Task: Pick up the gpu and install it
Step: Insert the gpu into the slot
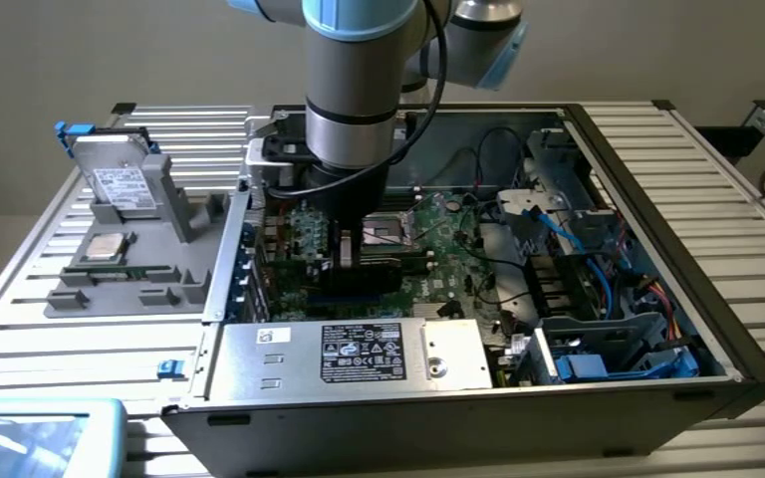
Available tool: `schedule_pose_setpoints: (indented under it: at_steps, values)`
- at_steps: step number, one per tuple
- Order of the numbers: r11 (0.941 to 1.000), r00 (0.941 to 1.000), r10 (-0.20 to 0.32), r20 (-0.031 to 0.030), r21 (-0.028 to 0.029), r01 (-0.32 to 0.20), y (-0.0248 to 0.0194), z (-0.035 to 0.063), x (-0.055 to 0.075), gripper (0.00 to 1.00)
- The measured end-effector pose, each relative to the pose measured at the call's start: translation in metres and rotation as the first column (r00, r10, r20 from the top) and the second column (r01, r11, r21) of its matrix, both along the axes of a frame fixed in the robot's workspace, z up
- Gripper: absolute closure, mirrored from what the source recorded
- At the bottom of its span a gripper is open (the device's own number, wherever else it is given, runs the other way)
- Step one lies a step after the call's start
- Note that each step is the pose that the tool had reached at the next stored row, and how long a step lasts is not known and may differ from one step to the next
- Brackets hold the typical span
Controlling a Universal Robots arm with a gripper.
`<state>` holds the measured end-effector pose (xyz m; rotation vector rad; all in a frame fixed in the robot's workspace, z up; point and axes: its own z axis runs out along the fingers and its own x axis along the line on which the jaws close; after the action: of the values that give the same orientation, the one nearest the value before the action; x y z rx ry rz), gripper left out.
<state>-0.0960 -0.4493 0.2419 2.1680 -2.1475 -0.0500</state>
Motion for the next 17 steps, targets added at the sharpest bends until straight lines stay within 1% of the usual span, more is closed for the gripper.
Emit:
schedule_pose_setpoints:
  at_steps: [9,12,16,17]
  values:
    - [1.0000,1.0000,0.000,0.0000,0.0023,0.000,-0.0005,0.0000,0.0000,0.72]
    - [1.0000,1.0000,0.000,0.0000,0.0071,0.000,-0.0013,0.0000,0.0000,0.72]
    - [1.0000,1.0000,0.000,-0.0001,0.0091,0.000,-0.0014,0.0001,-0.0001,0.72]
    - [0.9999,1.0000,0.000,-0.0001,0.0108,0.000,-0.0019,0.0000,0.0000,0.72]
